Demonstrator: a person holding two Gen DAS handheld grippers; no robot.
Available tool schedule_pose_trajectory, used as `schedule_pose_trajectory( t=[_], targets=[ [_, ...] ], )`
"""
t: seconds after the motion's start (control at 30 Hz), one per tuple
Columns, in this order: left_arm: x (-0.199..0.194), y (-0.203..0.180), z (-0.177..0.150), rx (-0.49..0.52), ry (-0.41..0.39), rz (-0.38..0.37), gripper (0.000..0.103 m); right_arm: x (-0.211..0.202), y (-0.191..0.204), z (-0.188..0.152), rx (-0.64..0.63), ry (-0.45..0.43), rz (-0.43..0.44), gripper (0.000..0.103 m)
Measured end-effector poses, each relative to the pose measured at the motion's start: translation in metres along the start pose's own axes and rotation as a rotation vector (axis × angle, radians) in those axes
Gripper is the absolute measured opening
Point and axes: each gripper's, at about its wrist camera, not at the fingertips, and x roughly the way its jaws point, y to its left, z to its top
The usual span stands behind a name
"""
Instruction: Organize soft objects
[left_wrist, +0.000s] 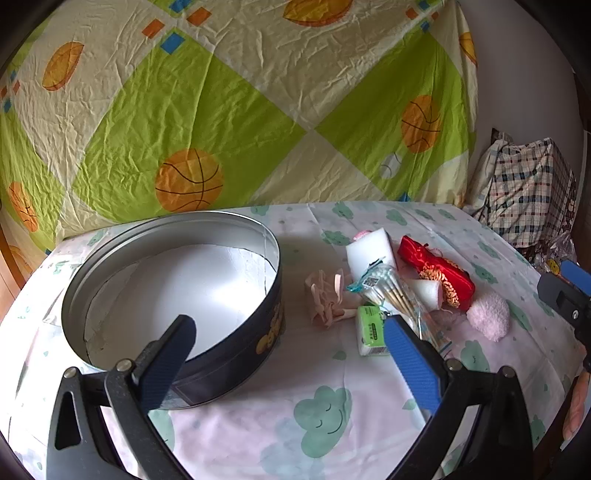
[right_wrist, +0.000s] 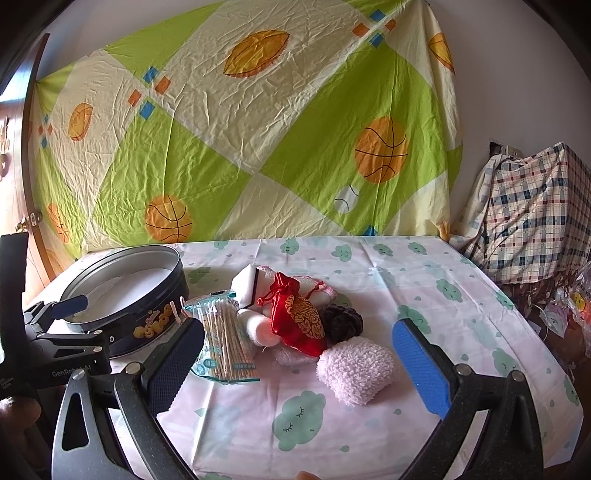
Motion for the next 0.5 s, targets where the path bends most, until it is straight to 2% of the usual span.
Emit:
schedule_pose_trajectory(
  t=[0.5],
  targets=[
    [0.0032,-0.0024,-0.0044,0.001,0.006,-0.004,0.103,0.0022,-0.0065,-0.0070,0.018,0.015,0.000,0.103]
  ],
)
